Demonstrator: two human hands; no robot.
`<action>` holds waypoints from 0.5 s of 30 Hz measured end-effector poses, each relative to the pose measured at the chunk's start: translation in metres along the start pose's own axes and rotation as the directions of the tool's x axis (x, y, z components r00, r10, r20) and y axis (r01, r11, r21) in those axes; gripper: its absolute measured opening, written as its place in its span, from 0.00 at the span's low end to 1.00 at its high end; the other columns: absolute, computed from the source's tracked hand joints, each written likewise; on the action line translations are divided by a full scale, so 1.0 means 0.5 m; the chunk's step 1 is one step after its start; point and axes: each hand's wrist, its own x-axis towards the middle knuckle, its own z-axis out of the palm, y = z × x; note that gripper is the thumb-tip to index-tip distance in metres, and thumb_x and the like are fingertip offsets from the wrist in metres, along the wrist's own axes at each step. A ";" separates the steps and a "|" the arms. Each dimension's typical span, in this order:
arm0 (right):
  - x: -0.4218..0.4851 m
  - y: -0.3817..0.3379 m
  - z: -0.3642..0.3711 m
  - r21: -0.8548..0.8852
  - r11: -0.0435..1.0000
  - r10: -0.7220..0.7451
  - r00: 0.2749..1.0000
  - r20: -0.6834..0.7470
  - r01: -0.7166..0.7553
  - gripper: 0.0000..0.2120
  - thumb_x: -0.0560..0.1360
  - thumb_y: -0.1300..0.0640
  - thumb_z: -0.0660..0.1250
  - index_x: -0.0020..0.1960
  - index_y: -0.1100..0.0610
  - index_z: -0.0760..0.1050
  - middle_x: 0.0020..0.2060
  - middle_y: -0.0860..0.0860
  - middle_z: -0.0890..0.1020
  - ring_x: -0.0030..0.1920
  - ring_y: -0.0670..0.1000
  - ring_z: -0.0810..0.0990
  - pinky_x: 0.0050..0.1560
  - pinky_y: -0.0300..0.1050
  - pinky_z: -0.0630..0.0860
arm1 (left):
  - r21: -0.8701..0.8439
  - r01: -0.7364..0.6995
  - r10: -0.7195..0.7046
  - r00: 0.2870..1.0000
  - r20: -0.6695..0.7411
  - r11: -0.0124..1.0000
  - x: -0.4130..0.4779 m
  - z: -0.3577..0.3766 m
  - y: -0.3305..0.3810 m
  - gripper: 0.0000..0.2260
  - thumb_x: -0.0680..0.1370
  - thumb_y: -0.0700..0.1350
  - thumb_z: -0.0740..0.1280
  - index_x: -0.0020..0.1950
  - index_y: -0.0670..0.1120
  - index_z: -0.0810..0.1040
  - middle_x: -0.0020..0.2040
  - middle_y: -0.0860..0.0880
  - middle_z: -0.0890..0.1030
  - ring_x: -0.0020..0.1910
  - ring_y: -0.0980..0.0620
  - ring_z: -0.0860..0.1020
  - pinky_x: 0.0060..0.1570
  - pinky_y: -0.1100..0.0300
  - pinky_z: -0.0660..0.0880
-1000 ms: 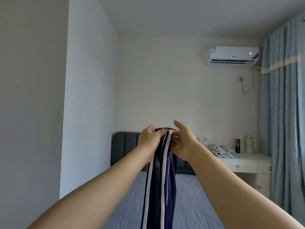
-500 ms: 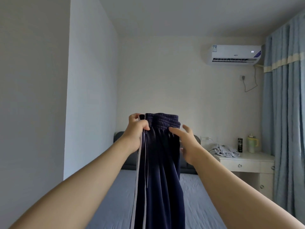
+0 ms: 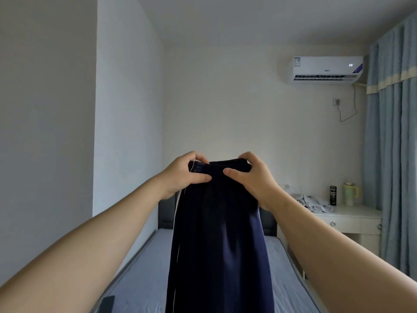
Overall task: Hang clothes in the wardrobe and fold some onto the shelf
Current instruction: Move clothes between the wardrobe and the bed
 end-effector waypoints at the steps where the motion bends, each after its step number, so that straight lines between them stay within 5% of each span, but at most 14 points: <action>1: 0.003 0.001 -0.002 -0.047 0.999 0.005 1.000 -0.007 -0.005 0.12 0.67 0.51 0.75 0.40 0.50 0.71 0.36 0.47 0.79 0.37 0.47 0.79 0.37 0.42 0.79 | 0.005 0.005 -0.005 1.000 0.021 1.000 0.001 -0.005 0.003 0.12 0.71 0.34 0.71 0.46 0.49 0.74 0.40 0.50 0.77 0.35 0.59 0.77 0.35 0.69 0.74; 5: 0.014 0.000 -0.008 -0.102 0.990 0.100 0.994 0.052 -0.095 0.16 0.65 0.47 0.76 0.35 0.54 0.70 0.31 0.48 0.79 0.34 0.48 0.79 0.36 0.44 0.78 | 0.104 0.099 -0.113 0.984 0.141 0.990 0.013 -0.026 0.013 0.11 0.72 0.35 0.71 0.42 0.48 0.72 0.38 0.50 0.74 0.36 0.53 0.73 0.37 0.65 0.71; 10: 0.015 0.033 -0.022 -0.042 0.947 0.312 0.883 0.350 -0.318 0.20 0.67 0.64 0.75 0.53 0.51 0.72 0.50 0.53 0.80 0.50 0.53 0.81 0.48 0.47 0.80 | 0.340 0.280 -0.379 0.884 0.274 0.898 0.031 -0.040 0.006 0.18 0.72 0.35 0.71 0.53 0.54 0.71 0.46 0.46 0.75 0.38 0.51 0.77 0.38 0.60 0.74; 12: 0.020 0.050 -0.026 -0.071 0.922 0.371 0.815 0.446 -0.381 0.24 0.68 0.69 0.72 0.60 0.54 0.71 0.53 0.53 0.80 0.52 0.52 0.81 0.49 0.45 0.79 | 0.457 0.354 -0.516 0.802 0.301 0.816 0.036 -0.041 -0.004 0.22 0.71 0.35 0.72 0.60 0.53 0.71 0.50 0.46 0.77 0.44 0.50 0.80 0.41 0.59 0.78; 15: 0.030 0.083 -0.015 -0.322 0.887 0.450 0.775 0.444 -0.331 0.12 0.69 0.65 0.72 0.52 0.57 0.78 0.47 0.52 0.83 0.44 0.49 0.82 0.42 0.37 0.78 | 0.681 0.357 -0.642 0.735 0.218 0.640 0.048 -0.025 -0.031 0.12 0.71 0.41 0.73 0.52 0.48 0.77 0.50 0.48 0.78 0.50 0.49 0.79 0.35 0.63 0.78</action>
